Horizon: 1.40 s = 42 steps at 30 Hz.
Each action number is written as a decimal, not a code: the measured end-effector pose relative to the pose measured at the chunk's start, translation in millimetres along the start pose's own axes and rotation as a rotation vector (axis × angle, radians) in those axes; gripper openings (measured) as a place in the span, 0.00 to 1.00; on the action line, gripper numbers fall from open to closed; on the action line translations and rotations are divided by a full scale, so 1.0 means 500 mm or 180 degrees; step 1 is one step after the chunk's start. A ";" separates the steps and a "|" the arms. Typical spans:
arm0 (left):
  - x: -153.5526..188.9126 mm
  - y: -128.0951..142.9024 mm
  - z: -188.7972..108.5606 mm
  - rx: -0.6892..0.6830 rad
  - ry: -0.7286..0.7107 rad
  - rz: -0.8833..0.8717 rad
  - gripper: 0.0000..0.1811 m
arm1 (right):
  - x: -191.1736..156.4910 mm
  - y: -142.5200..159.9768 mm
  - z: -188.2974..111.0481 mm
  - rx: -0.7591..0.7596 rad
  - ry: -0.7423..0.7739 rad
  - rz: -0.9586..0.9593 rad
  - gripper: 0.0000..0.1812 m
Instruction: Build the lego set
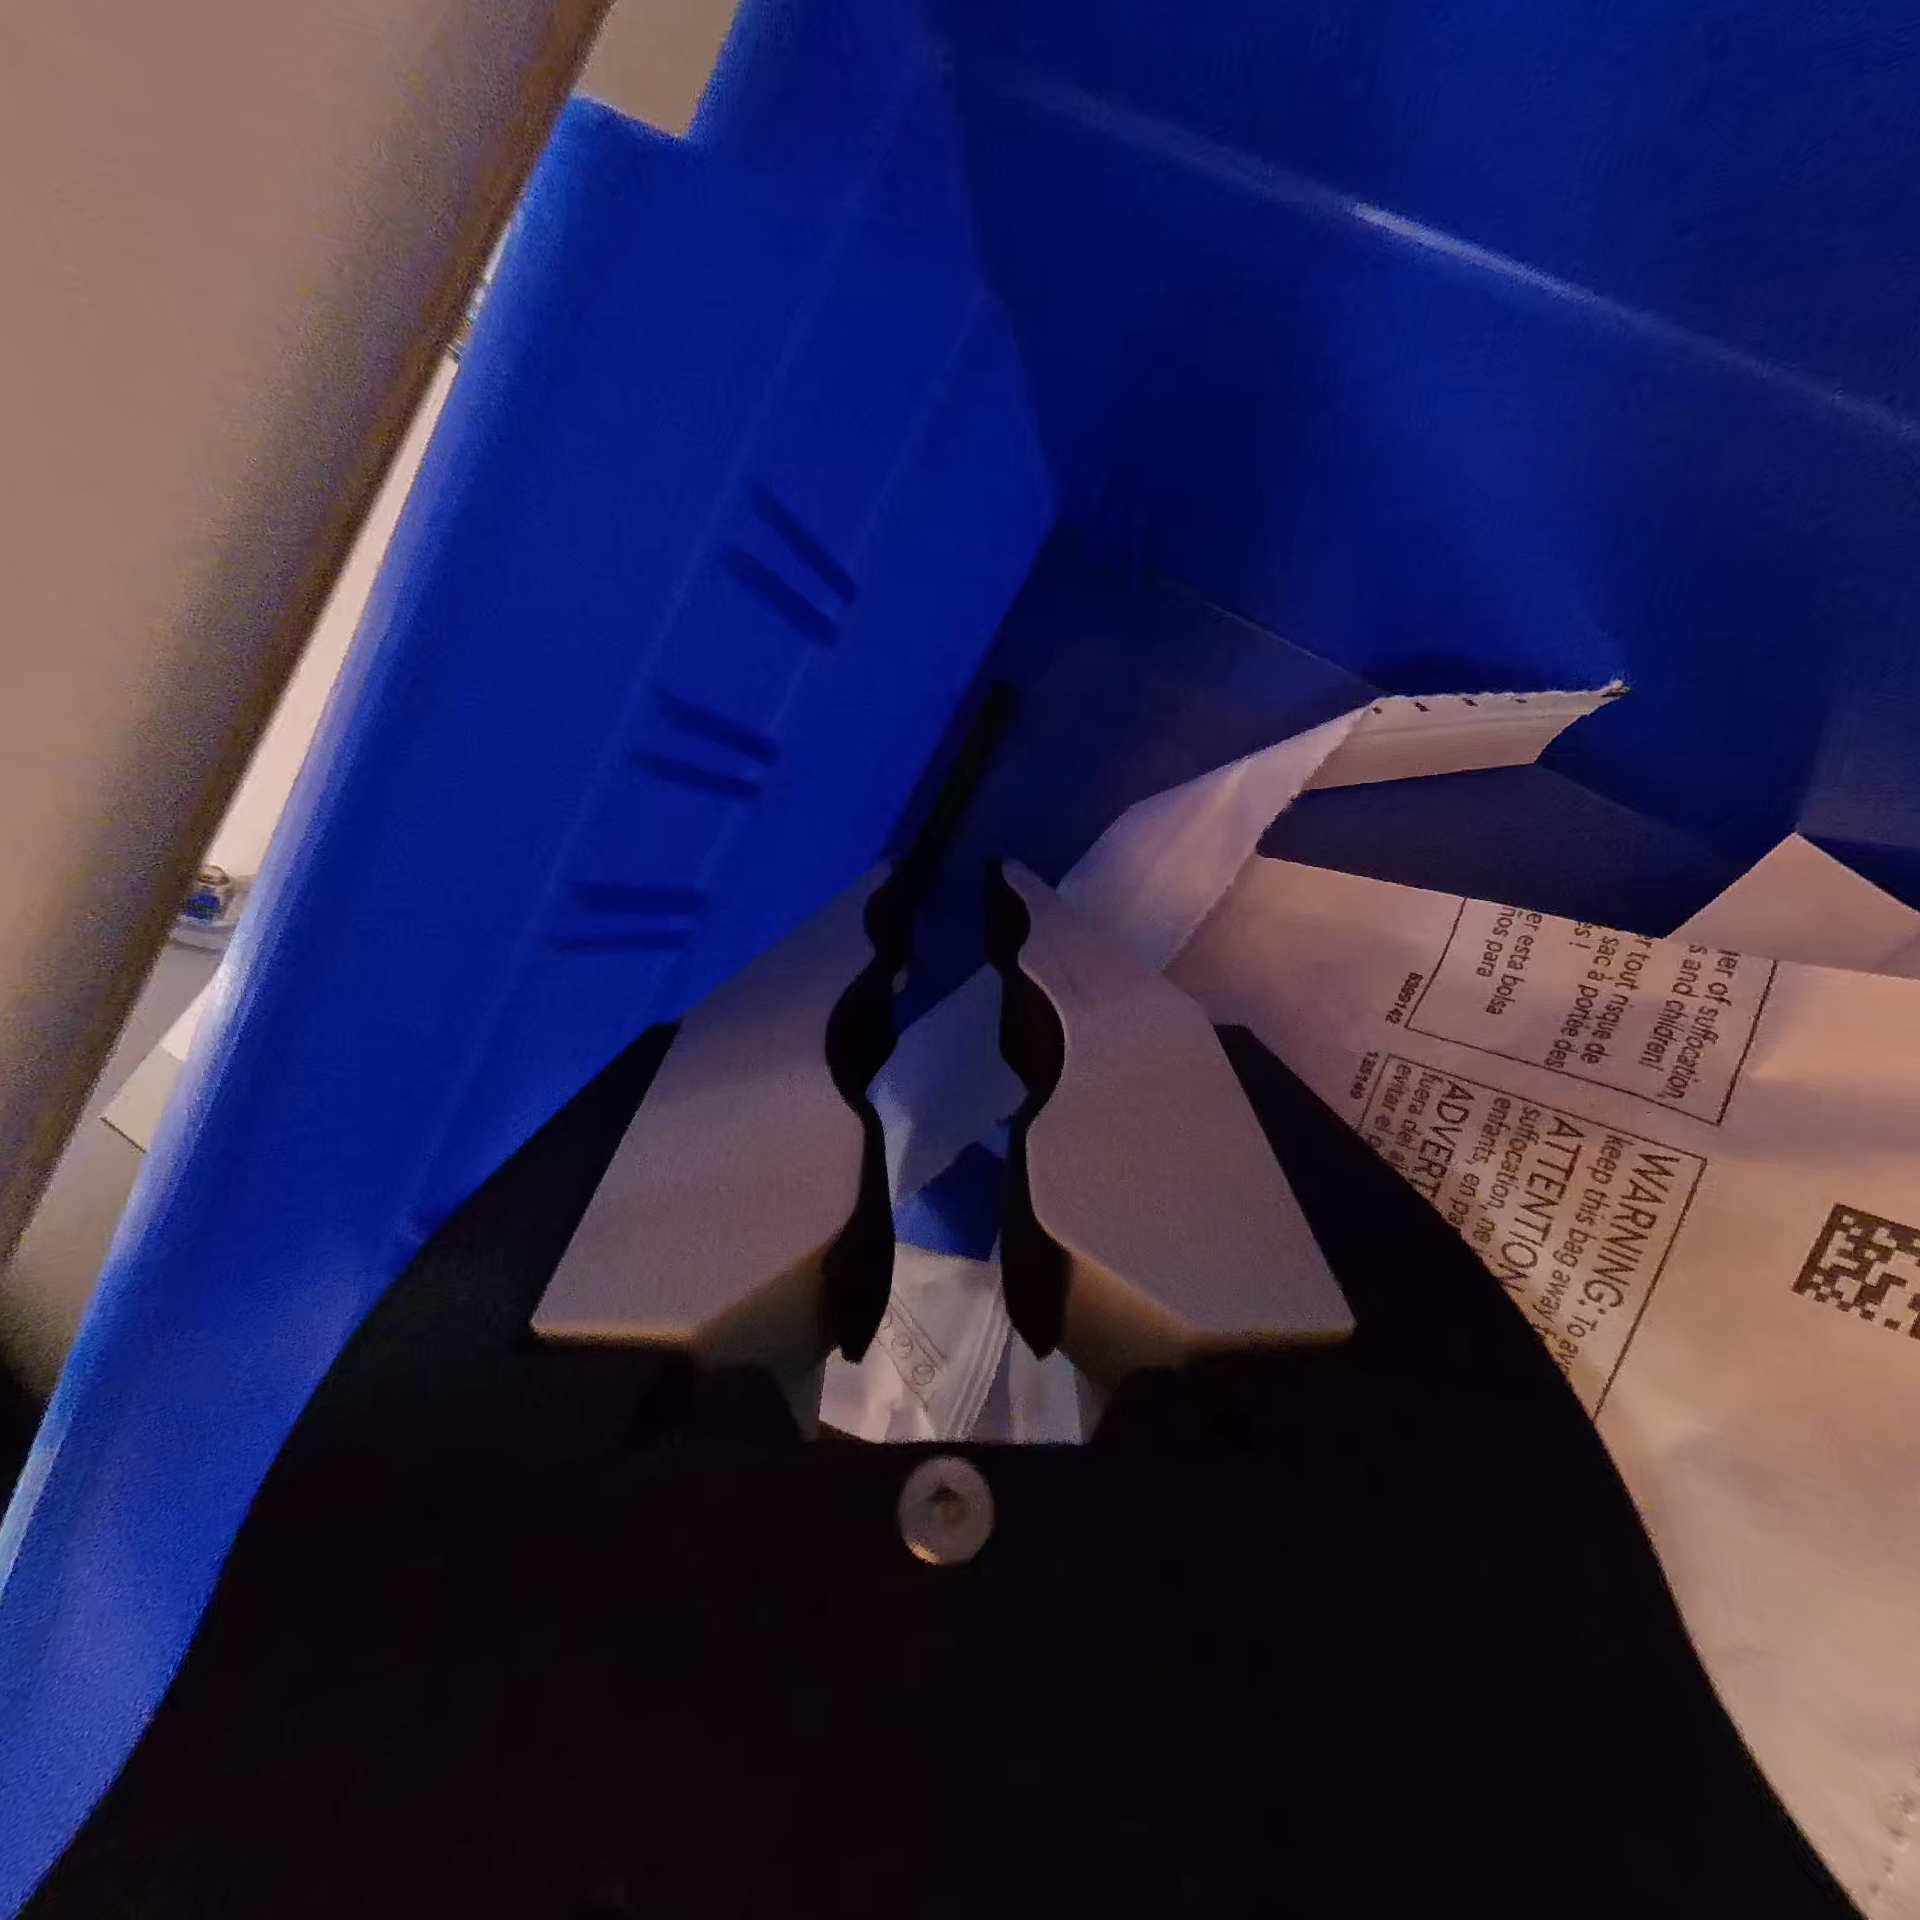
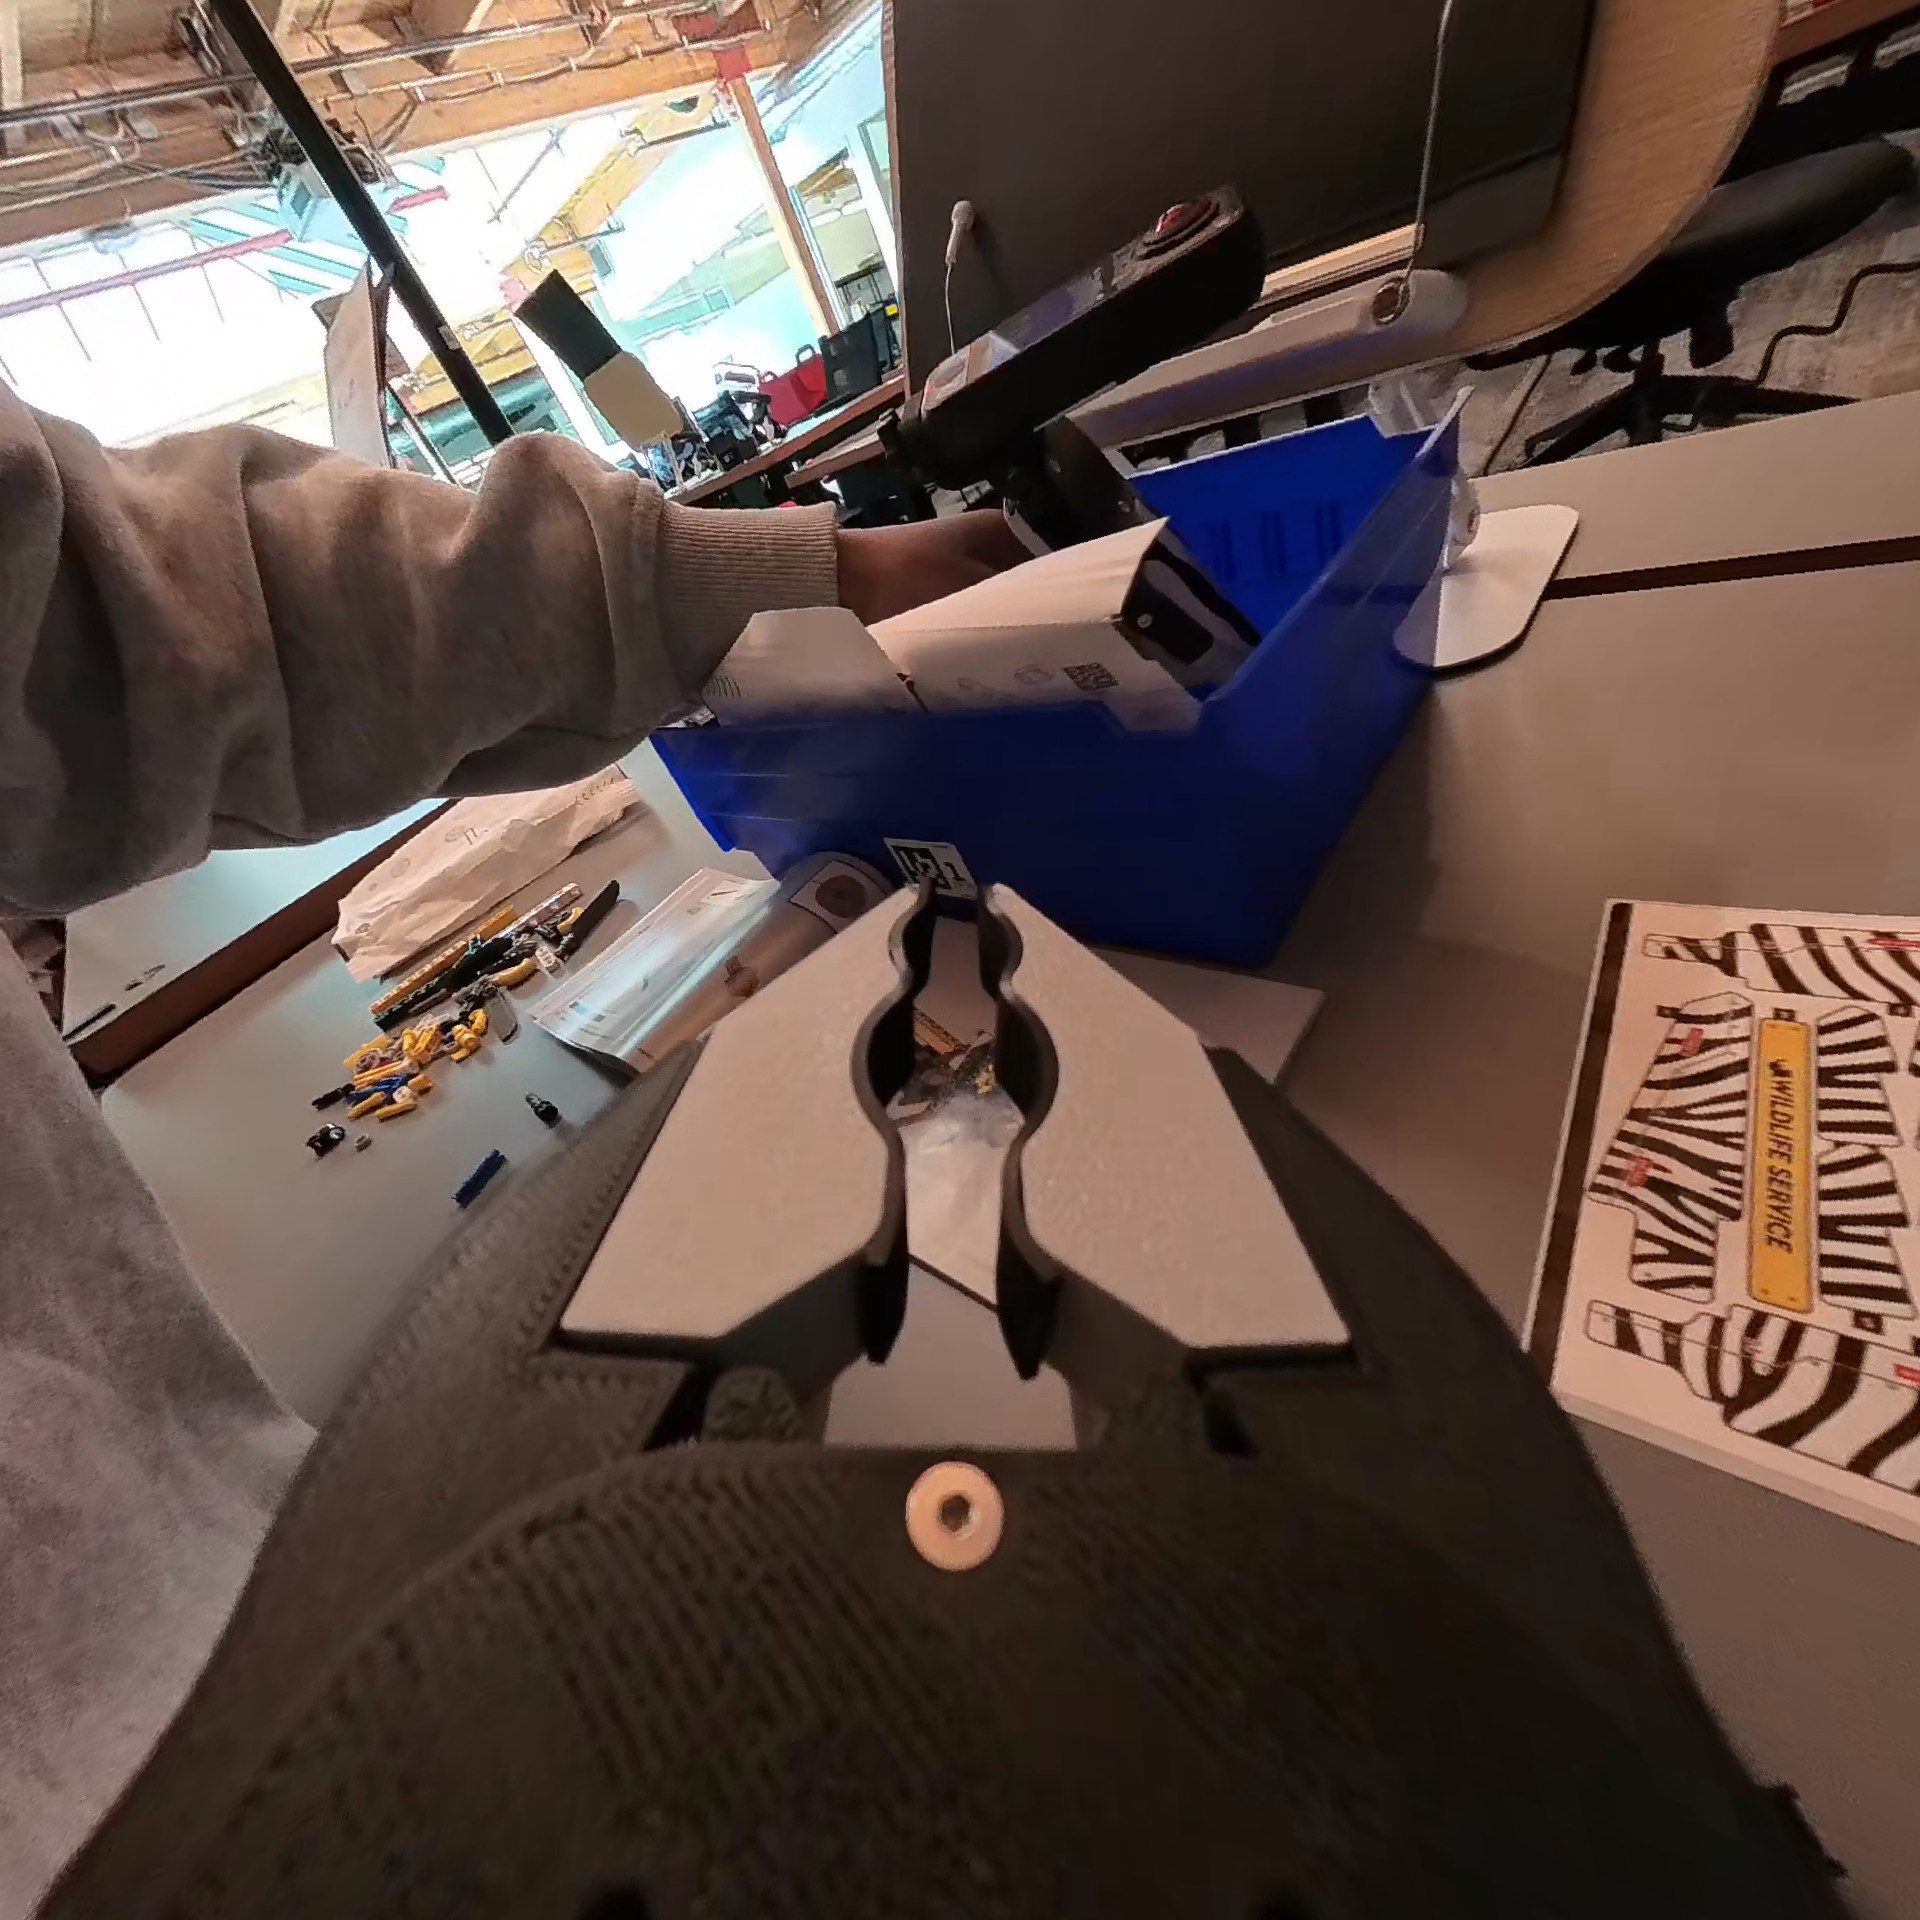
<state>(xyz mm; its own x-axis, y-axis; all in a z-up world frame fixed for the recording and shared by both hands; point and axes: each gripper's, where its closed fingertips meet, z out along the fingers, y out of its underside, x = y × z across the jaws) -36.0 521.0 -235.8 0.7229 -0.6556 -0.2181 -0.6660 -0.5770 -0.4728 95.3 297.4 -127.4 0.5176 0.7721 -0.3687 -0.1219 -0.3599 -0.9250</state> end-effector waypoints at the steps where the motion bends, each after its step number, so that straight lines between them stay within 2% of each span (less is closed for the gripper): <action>1: 0.000 -0.001 0.000 0.0002 0.0014 -0.0011 0.08 | 0.000 -0.001 -0.001 0.0011 -0.0010 0.0029 0.03; 3: 0.002 -0.001 0.000 -0.0013 0.0040 -0.0004 0.07 | -0.001 -0.002 -0.001 0.0019 -0.0053 0.0096 0.03; 4: 0.007 0.001 -0.003 -0.0052 0.0088 0.0035 0.01 | -0.003 -0.002 -0.002 0.0020 -0.0075 0.0116 0.04; 6: 0.018 0.010 -0.007 -0.0164 0.0176 0.0070 0.01 | -0.004 -0.003 -0.003 0.0018 -0.0089 0.0118 0.04; 11: 0.021 -0.005 -0.016 -0.0050 0.0192 0.0120 0.08 | -0.001 -0.004 -0.006 0.0026 -0.0063 0.0084 0.04; 15: 0.015 -0.019 -0.001 0.0001 0.0127 0.0149 0.14 | 0.000 -0.004 -0.007 0.0031 -0.0079 0.0122 0.04; 24: 0.030 -0.007 0.001 -0.0183 0.0278 0.0048 0.02 | -0.011 -0.007 -0.005 0.0060 -0.0192 0.0263 0.04; 28: 0.031 -0.021 -0.014 -0.0050 0.0308 0.0063 0.02 | -0.022 -0.028 -0.015 0.0215 -0.0374 0.0548 0.04; 33: 0.036 -0.054 -0.099 0.0116 0.0333 0.0088 0.03 | -0.025 -0.043 -0.030 0.0301 -0.0336 0.0458 0.04; 42: 0.048 -0.080 -0.353 0.0589 -0.0138 0.0085 0.03 | -0.076 -0.035 -0.043 0.0272 -0.0487 0.0210 0.03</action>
<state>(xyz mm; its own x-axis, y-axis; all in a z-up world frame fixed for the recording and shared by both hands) -24.8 442.3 -71.3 0.7154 -0.6456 -0.2672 -0.6426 -0.4578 -0.6143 95.9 263.0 -94.9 0.3719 0.8214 -0.4324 -0.2262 -0.3715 -0.9004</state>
